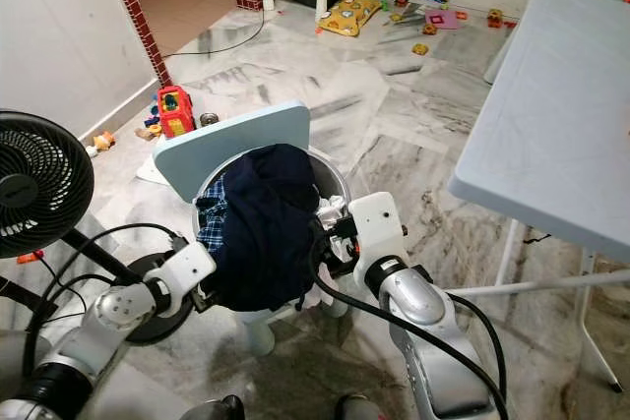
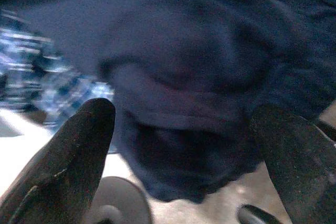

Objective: Hang hanger

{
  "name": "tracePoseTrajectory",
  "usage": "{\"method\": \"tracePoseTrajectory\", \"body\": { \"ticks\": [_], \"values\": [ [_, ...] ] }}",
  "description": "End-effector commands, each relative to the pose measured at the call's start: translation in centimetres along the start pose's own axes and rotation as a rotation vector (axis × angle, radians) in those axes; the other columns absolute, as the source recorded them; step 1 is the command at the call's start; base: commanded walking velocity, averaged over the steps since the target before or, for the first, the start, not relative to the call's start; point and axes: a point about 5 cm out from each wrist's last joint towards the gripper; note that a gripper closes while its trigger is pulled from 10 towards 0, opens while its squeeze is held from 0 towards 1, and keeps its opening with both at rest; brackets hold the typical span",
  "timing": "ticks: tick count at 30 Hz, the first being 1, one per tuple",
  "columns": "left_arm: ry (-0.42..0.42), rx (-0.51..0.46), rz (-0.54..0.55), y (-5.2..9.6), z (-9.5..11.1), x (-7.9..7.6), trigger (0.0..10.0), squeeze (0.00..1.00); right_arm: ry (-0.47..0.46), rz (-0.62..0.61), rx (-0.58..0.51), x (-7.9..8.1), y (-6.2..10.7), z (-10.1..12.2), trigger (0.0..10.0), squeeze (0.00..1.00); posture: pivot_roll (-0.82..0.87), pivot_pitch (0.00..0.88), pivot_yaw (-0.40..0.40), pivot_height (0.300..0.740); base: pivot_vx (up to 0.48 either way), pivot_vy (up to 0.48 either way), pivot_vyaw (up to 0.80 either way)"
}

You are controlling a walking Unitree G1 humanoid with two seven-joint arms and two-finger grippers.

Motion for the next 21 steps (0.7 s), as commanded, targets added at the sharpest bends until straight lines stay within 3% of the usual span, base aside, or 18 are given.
{"method": "tracePoseTrajectory", "body": {
  "ticks": [1,11,21],
  "values": [
    [0.006,0.042,-0.024,-0.1,-0.6,-0.2,0.4,0.0,0.004,-0.008,0.006,0.0,0.3,0.1,10.0,0.0,-0.19,0.233,0.035,0.74,0.0,0.0,0.0],
    [0.076,0.05,-0.019,-0.9,-0.7,-0.1,0.0,0.0,0.001,-0.008,0.018,0.0,0.7,0.2,10.0,0.0,-0.2,0.249,0.036,0.74,0.0,0.0,0.0],
    [0.106,-0.028,0.106,-1.1,0.6,1.4,0.0,0.0,0.001,-0.009,0.026,0.0,0.8,0.2,10.0,0.0,-0.21,0.239,0.04,0.74,0.0,0.0,0.0]
  ]
}}
Point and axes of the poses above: a point about 5 cm out from each wrist's last joint towards the gripper, its own y axis pointing back from the gripper into the wrist, its own z axis along the axis of the wrist's last joint, x = y × z, and after that the axes turned 13 degrees about y, right-handed
